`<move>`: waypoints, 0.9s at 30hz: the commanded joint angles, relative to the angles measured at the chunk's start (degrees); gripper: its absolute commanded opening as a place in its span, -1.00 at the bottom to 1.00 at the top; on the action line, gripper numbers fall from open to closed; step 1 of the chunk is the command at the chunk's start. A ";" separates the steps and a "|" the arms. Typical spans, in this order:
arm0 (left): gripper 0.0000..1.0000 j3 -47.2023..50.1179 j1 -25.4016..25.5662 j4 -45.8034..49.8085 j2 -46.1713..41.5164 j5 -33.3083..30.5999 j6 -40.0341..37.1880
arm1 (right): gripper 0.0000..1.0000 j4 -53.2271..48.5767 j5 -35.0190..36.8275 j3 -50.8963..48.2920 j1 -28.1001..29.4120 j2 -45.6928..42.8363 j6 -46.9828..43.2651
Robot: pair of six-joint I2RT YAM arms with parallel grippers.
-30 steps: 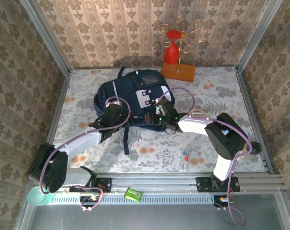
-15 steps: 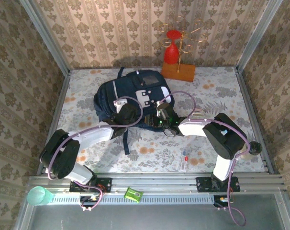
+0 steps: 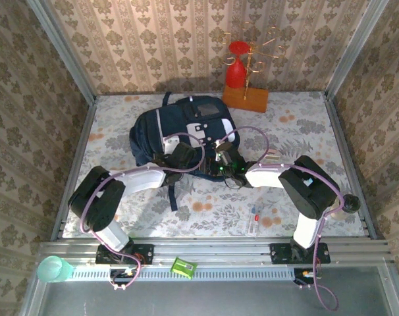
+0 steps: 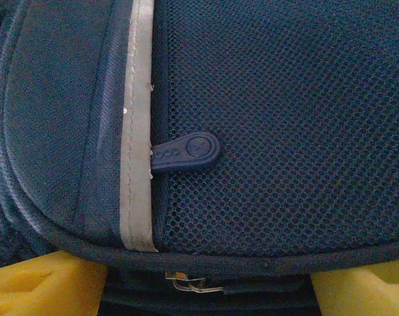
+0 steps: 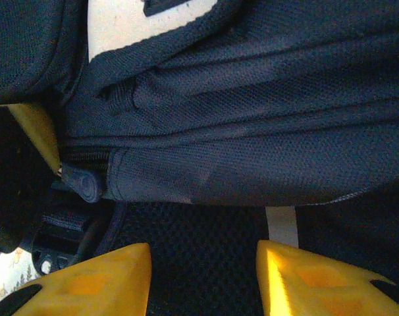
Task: Pack the student bag
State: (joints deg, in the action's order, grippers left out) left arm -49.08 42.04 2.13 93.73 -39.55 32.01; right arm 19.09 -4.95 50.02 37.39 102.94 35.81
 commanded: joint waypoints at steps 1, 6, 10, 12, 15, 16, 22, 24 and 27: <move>0.58 -1.98 -1.71 -3.62 1.11 -3.30 -2.19 | -0.07 -6.86 2.39 -1.09 0.05 1.59 0.78; 0.25 -2.68 -3.24 -5.45 0.20 -2.43 -3.33 | -0.09 -8.27 2.70 -0.98 -0.21 1.82 0.59; -0.05 -0.97 -5.22 -6.11 -2.72 -0.31 -2.90 | -0.10 -8.46 2.76 -1.18 -0.39 1.57 0.53; -0.16 0.18 -6.25 -6.32 -4.34 1.56 -2.14 | -0.10 -8.33 2.75 -1.09 -0.48 1.79 0.49; -0.35 1.84 -7.77 -6.89 -6.63 5.30 -1.44 | -0.11 -8.46 2.71 -0.83 -0.47 1.97 0.40; -0.41 2.22 -8.23 -7.04 -7.20 6.50 -1.22 | -0.11 -8.63 2.75 -0.76 -0.49 2.16 0.40; -0.66 3.72 -11.30 -7.26 -9.22 11.79 -0.36 | -0.12 -8.63 2.92 -0.63 -0.57 2.22 0.49; -0.71 3.86 -11.96 -7.07 -9.68 12.99 -0.21 | -0.12 -8.55 2.93 -0.65 -0.52 2.27 0.55; -0.81 4.39 -12.74 -7.10 -10.10 14.70 -0.09 | -0.12 -8.46 2.84 -0.71 -0.56 2.52 0.62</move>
State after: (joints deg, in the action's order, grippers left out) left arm -45.28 31.81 -3.27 85.47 -22.55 31.11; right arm 17.61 -4.71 50.04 37.36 103.26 36.01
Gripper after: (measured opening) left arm 0.163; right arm 0.441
